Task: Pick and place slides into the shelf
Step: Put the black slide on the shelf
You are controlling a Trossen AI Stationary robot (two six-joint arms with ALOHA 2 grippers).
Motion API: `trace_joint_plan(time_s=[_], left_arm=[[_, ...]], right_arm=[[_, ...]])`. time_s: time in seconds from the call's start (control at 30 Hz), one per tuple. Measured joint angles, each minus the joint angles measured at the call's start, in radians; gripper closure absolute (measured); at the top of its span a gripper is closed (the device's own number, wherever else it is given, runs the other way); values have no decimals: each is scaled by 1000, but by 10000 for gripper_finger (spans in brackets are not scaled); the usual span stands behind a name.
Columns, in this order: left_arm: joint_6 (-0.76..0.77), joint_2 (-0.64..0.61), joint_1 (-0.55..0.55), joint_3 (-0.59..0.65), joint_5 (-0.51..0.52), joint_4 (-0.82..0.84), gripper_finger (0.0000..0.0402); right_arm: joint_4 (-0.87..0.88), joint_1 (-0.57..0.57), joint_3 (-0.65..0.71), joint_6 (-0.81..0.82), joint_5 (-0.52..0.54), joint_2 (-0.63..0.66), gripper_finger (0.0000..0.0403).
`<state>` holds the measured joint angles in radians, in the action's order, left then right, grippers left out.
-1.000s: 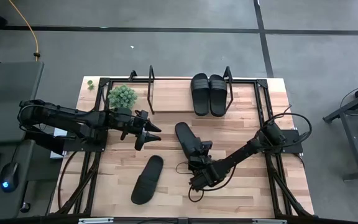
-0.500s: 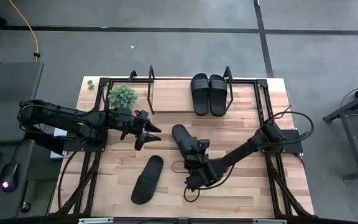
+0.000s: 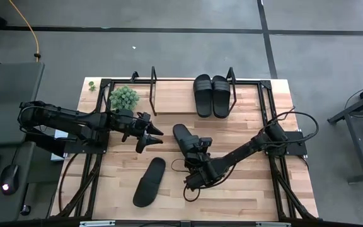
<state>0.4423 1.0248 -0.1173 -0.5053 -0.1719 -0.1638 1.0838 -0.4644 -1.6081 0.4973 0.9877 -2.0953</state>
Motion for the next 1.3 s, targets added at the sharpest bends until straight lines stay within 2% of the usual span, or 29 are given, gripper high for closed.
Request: trace_joint_plan(time_s=[0.33,0.57,0.87,1.13,1.3], left_arm=[[0,0,0,0,-31,0,202],[-22,-11,0,0,-29,-14,202],[-94,-103,0,0,-18,-19,202],[-150,-184,0,0,70,10,202],[-189,-208,0,0,126,8,202]], right_arm=[[71,0,-65,0,8,0,403],[129,11,-104,0,55,0,403],[174,105,-108,-11,61,0,403],[152,194,-108,-120,70,0,403],[54,255,-108,-240,103,0,403]])
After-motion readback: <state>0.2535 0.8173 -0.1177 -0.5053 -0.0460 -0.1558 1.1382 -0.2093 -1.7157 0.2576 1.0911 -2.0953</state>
